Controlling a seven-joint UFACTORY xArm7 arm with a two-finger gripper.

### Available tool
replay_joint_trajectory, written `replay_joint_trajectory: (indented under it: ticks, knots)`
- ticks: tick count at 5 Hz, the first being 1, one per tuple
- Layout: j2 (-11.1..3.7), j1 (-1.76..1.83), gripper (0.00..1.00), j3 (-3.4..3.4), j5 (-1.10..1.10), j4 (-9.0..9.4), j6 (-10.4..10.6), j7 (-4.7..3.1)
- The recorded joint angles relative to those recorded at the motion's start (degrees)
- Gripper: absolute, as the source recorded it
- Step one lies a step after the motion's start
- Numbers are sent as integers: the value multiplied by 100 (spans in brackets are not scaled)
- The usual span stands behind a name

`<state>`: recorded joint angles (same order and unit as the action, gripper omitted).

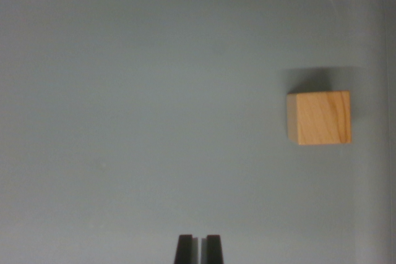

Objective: Push wooden cube

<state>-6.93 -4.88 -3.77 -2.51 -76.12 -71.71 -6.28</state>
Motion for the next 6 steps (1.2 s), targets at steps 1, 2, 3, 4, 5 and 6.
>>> replay_joint_trajectory:
  ticks: [1, 2, 3, 4, 5, 6]
  knots:
    - [0, 0, 0, 0, 0, 0, 0, 0]
    - [-121, -51, 0, -45, 3, 174, 272, -117]
    - [-121, -51, 0, -45, 3, 174, 272, -117]
    - [-239, -101, 0, -89, 6, 344, 539, -233]
    - [-239, -101, 0, -89, 6, 344, 539, -233]
    - [-358, -151, 0, -134, 8, 516, 808, -349]
